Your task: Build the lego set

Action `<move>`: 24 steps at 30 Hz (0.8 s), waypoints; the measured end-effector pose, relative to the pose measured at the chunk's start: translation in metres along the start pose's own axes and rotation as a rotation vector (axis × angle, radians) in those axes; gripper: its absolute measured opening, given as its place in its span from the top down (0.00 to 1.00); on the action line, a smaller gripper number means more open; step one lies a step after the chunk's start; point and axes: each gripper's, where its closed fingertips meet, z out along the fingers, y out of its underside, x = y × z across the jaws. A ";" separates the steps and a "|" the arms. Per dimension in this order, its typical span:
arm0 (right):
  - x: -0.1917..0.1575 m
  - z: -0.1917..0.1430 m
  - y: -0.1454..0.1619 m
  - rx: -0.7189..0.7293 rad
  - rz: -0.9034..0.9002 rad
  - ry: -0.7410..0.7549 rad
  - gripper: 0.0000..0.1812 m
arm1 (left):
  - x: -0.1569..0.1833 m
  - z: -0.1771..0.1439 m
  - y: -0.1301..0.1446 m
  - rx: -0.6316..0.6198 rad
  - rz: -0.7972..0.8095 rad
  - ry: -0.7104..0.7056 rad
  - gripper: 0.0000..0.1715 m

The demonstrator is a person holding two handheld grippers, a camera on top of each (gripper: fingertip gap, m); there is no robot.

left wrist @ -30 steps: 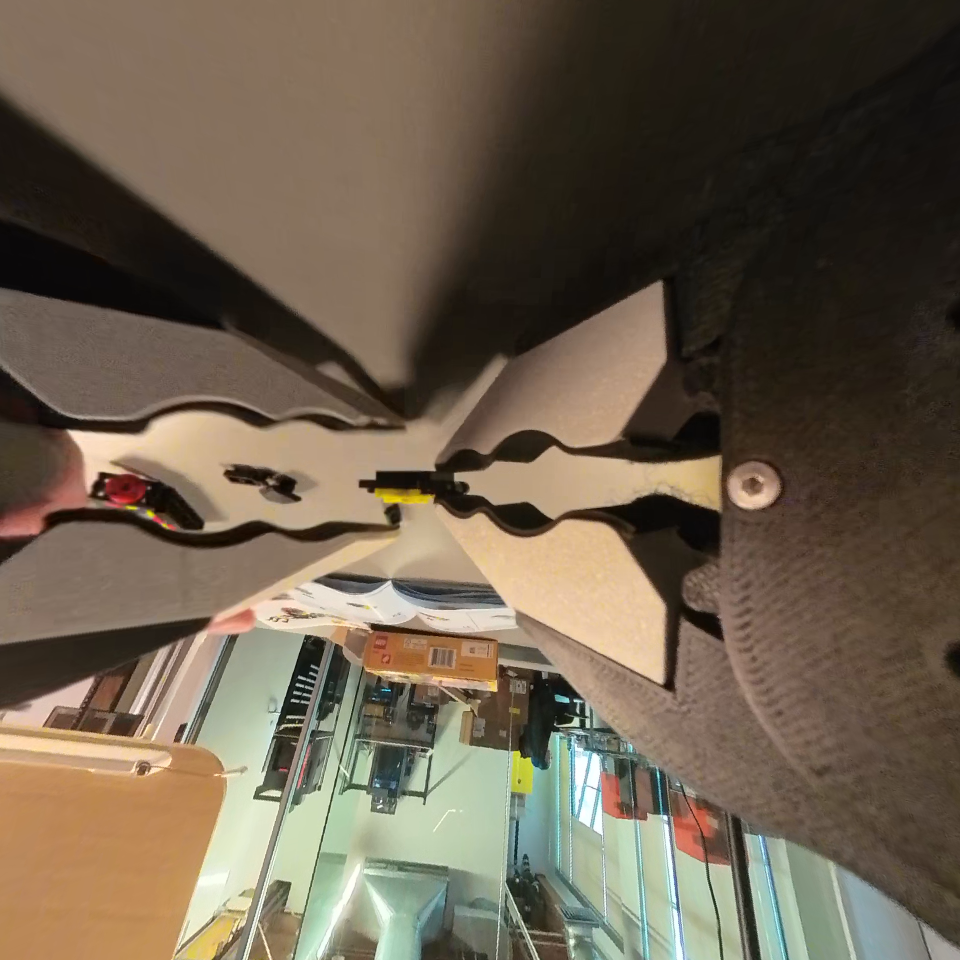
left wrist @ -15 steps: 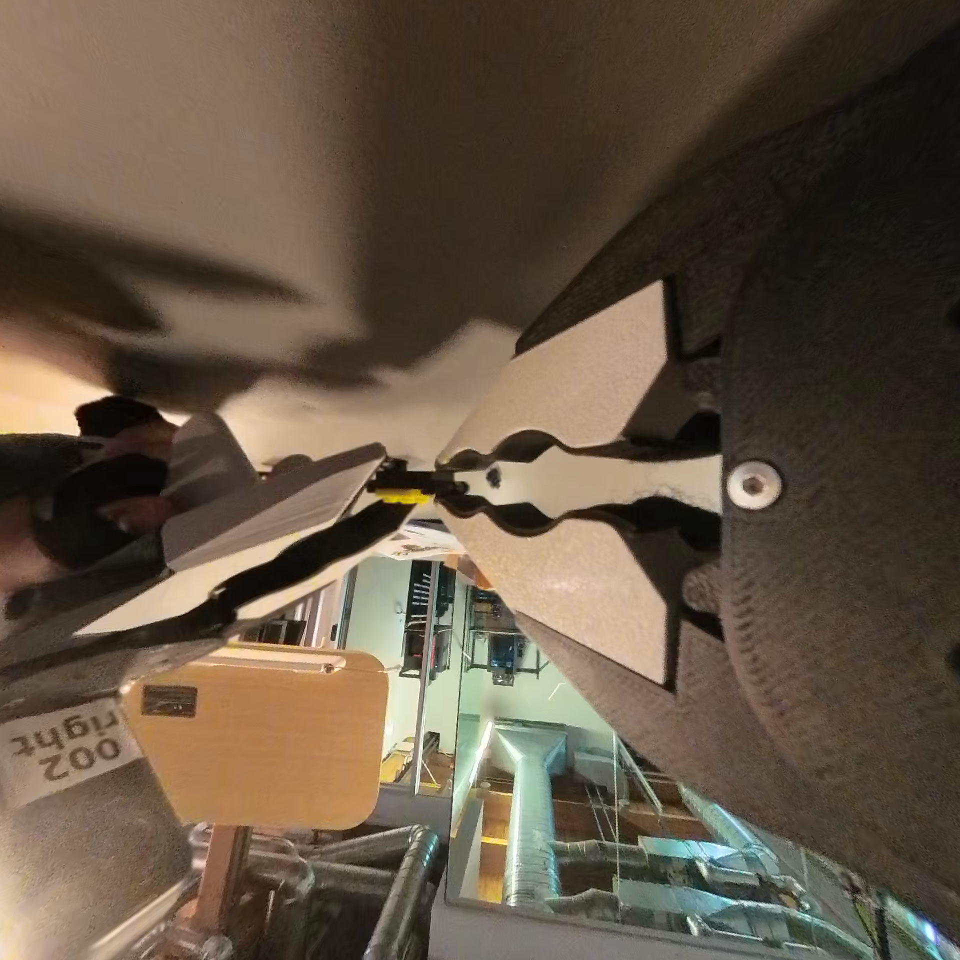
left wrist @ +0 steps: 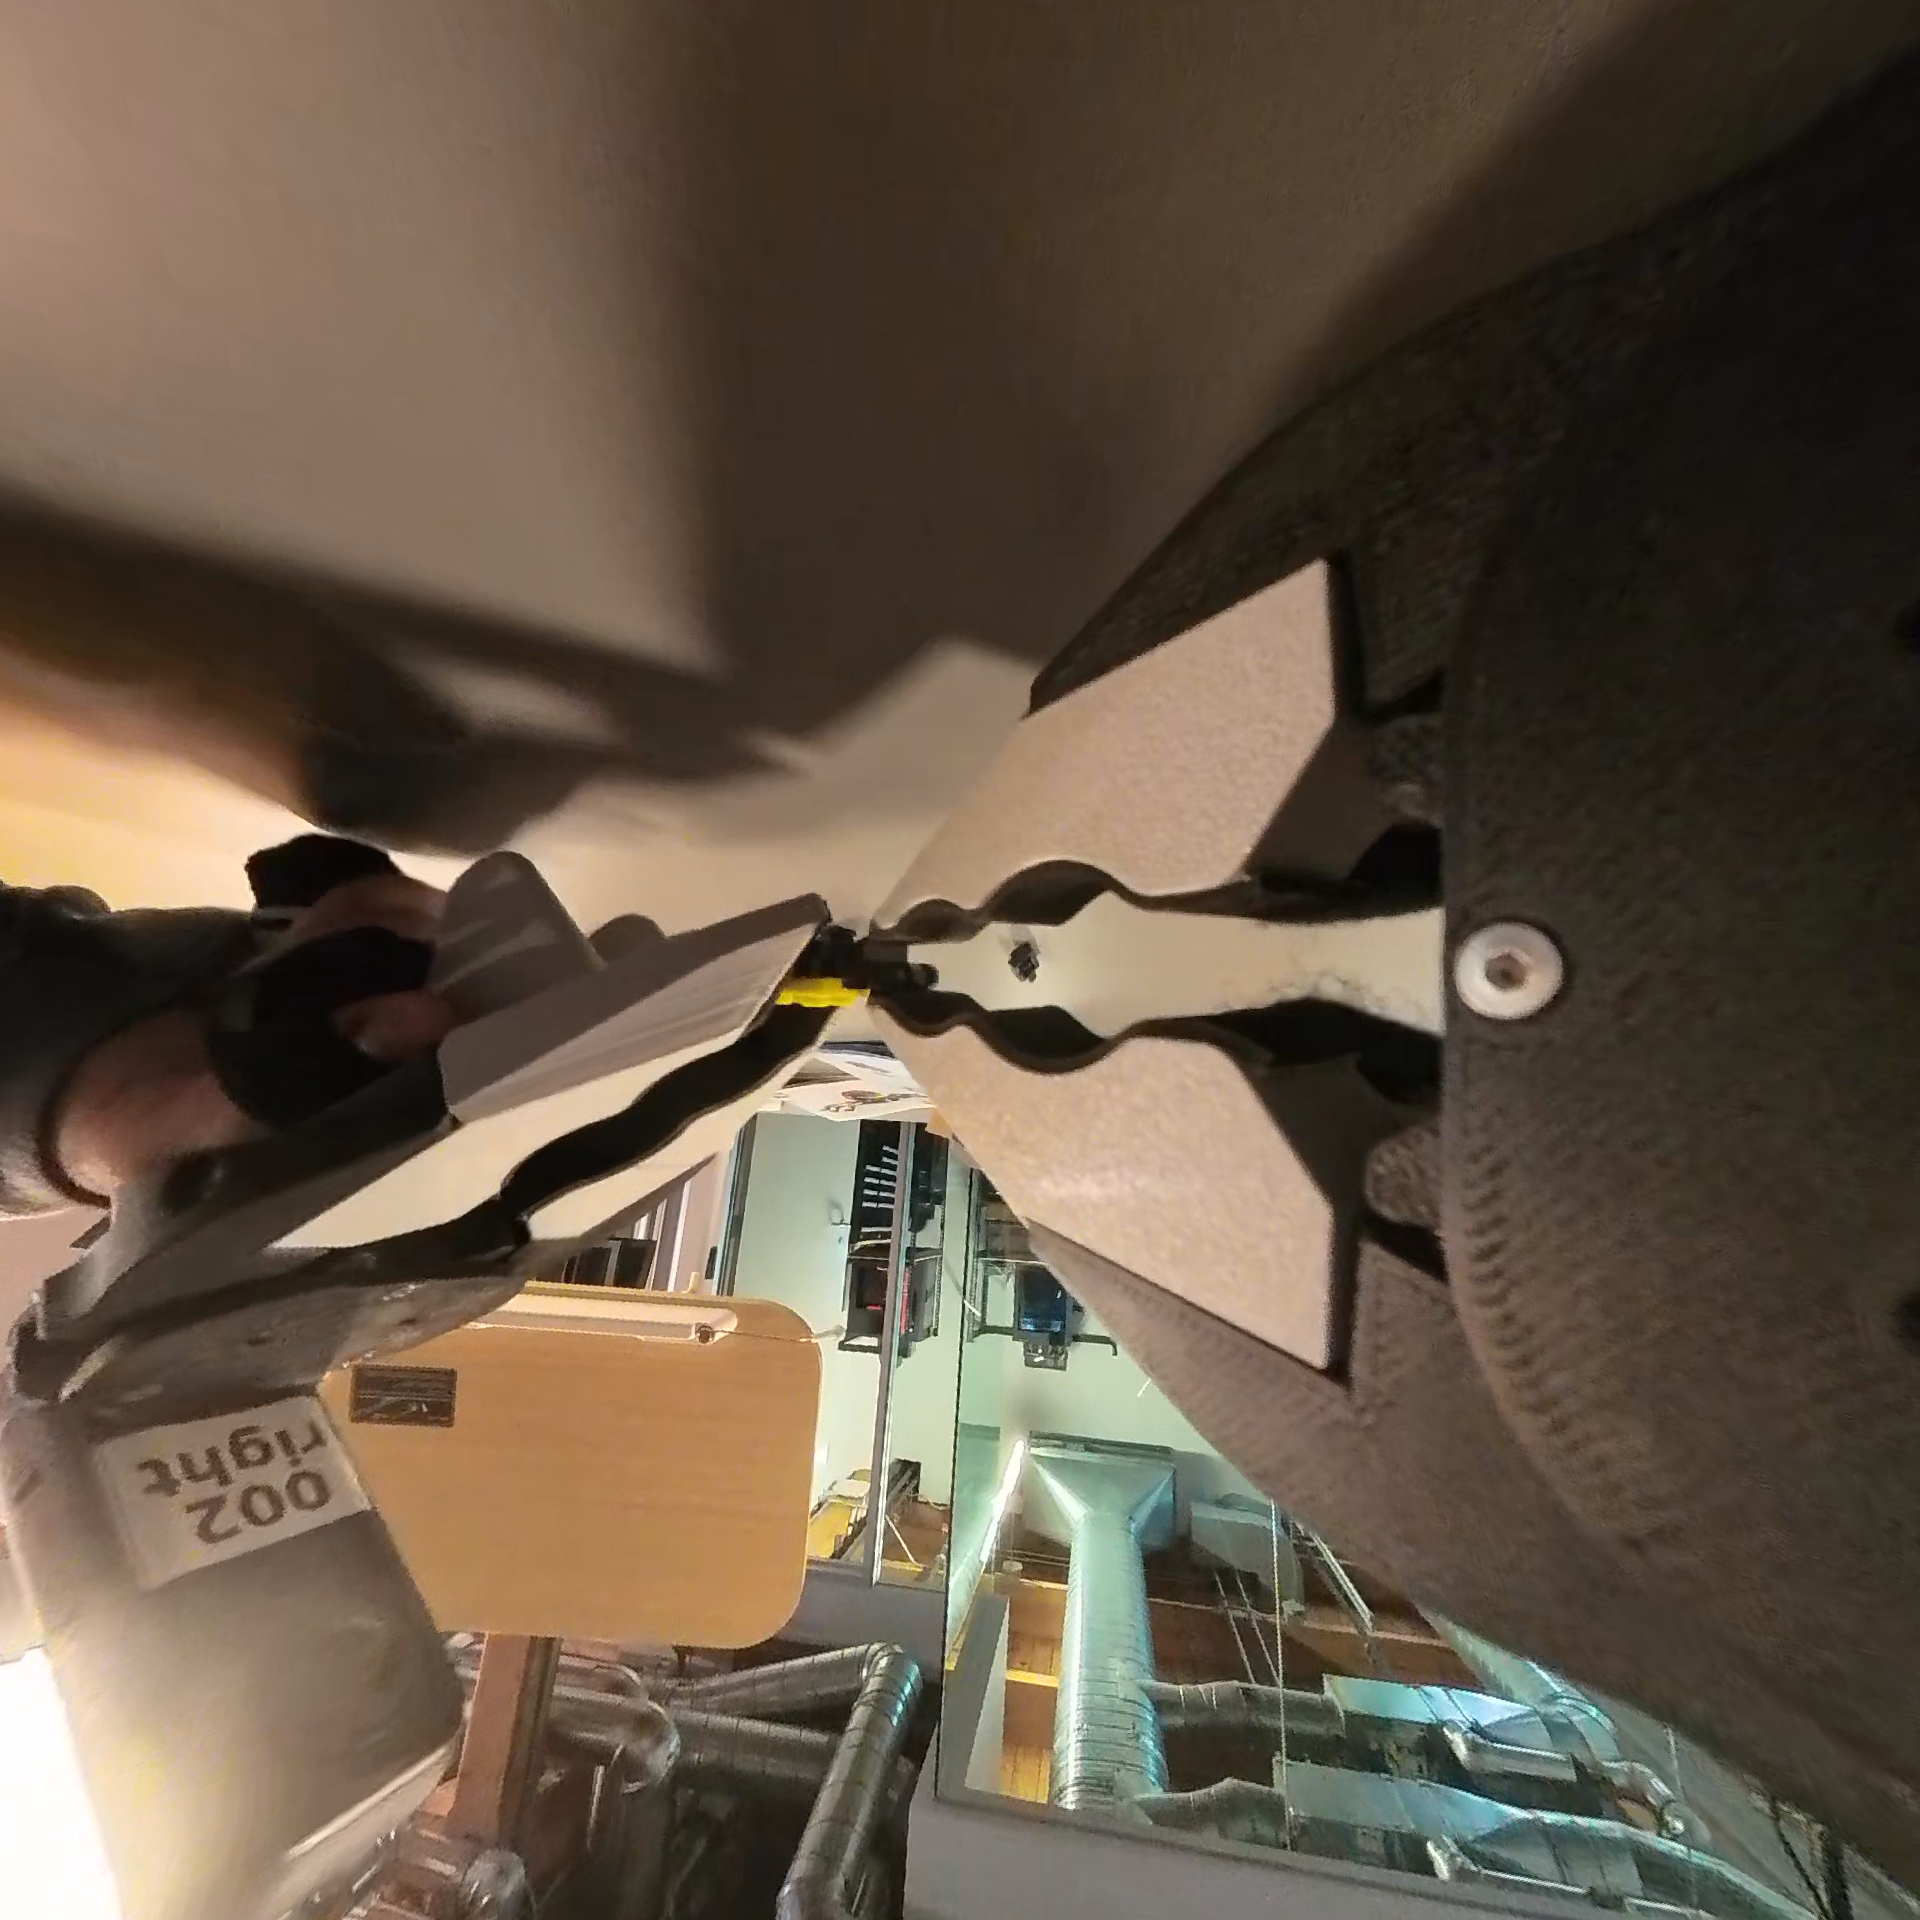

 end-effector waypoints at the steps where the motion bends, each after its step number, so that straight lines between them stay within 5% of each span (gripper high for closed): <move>1: 0.001 0.000 0.000 -0.006 -0.012 0.014 0.90 | 0.000 0.000 0.000 0.000 -0.006 -0.002 0.96; 10: 0.030 -0.015 0.038 -0.225 -0.111 0.208 0.90 | -0.008 0.006 0.030 -0.138 -0.174 -0.023 0.88; 16: 0.034 -0.031 0.022 -0.101 -0.141 0.256 0.75 | -0.017 0.004 0.037 -0.123 -0.318 -0.040 0.87; 18: 0.052 -0.058 -0.004 0.099 -0.214 0.423 0.75 | -0.018 0.004 0.036 -0.117 -0.319 -0.049 0.87; 21: 0.089 -0.130 -0.034 0.409 -0.344 0.882 0.83 | -0.025 0.006 0.031 -0.097 -0.370 -0.077 0.87; 24: 0.116 -0.175 -0.021 0.454 -0.305 1.177 0.86 | -0.034 0.008 0.026 -0.077 -0.471 -0.108 0.86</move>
